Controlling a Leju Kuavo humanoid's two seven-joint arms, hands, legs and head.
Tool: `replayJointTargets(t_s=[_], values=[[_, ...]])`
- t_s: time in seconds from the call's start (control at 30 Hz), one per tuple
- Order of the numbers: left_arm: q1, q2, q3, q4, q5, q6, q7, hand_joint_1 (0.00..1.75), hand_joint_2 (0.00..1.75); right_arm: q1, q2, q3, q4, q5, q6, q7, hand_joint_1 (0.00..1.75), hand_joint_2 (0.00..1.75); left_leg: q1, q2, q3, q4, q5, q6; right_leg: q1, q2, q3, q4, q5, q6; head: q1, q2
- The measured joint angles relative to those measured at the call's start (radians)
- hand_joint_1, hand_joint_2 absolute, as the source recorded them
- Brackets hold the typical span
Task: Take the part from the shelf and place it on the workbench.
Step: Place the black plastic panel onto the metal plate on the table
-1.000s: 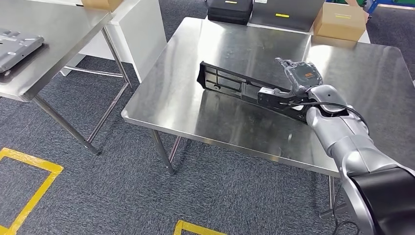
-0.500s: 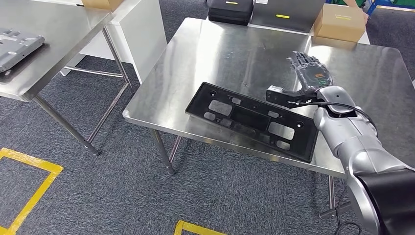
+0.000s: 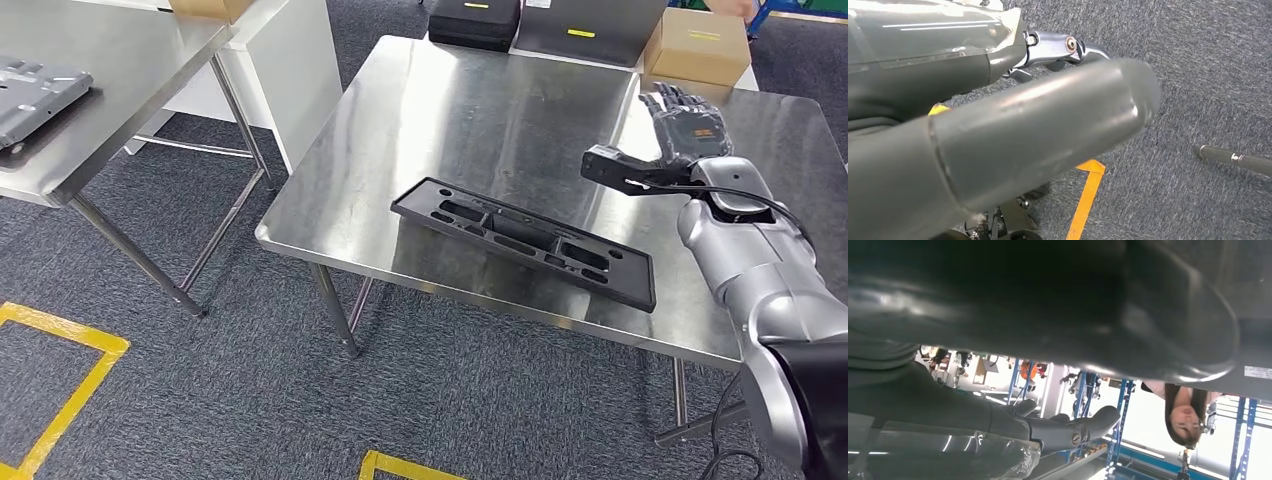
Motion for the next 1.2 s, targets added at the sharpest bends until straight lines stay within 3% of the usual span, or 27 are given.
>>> replayJointTargets(t_s=[0.5, 0.73, 0.83, 0.97, 1.1, 1.2], values=[[0.013, -0.010, 0.052, 0.000, 0.045, 0.017, 0.010, 0.00, 0.00, -0.070, -0.130, -0.032, 0.003, 0.088, -0.075, 0.245, 0.00, 0.00, -0.001, -0.001, 0.000, 0.000, -0.001, 0.003, -0.002, -0.001, 0.000, 0.000, 0.000, 0.000, 0.000, 0.000], [0.013, -0.035, 0.087, 0.000, 0.072, 0.026, 0.019, 0.00, 0.00, 0.028, -0.216, -0.092, -0.071, 0.044, -0.269, 0.278, 0.00, 0.00, 0.000, -0.003, 0.001, 0.001, -0.002, 0.004, -0.002, -0.003, 0.002, -0.002, 0.000, 0.001, 0.000, 0.000], [0.011, -0.047, 0.103, 0.000, 0.081, 0.037, 0.023, 0.00, 0.00, 0.207, -0.279, -0.150, -0.209, 0.000, -0.322, 0.268, 0.00, 0.00, 0.001, -0.006, 0.004, 0.000, -0.004, 0.007, 0.000, -0.006, 0.008, -0.006, -0.002, 0.003, 0.000, 0.000], [0.011, -0.063, 0.126, 0.000, 0.090, 0.044, 0.022, 0.00, 0.00, 0.620, -0.327, -0.334, -0.552, 0.048, -0.370, 0.276, 0.00, 0.00, 0.004, -0.017, 0.008, 0.000, -0.009, 0.011, 0.006, -0.017, 0.019, -0.010, -0.008, 0.006, 0.000, 0.000], [0.013, -0.073, 0.147, 0.000, 0.095, 0.047, 0.012, 0.00, 0.00, 1.026, -0.253, -0.576, -0.884, 0.122, -0.430, 0.246, 0.00, 0.00, 0.002, -0.025, 0.011, 0.000, -0.014, 0.013, 0.007, -0.024, 0.025, -0.011, -0.015, 0.006, -0.001, 0.000], [0.013, -0.076, 0.157, 0.000, 0.098, 0.048, 0.008, 0.00, 0.00, 1.166, -0.209, -0.691, -1.020, 0.142, -0.432, 0.219, 0.00, 0.00, 0.002, -0.020, 0.012, -0.001, -0.016, 0.011, 0.005, -0.018, 0.023, -0.011, -0.016, 0.005, -0.001, 0.000]])
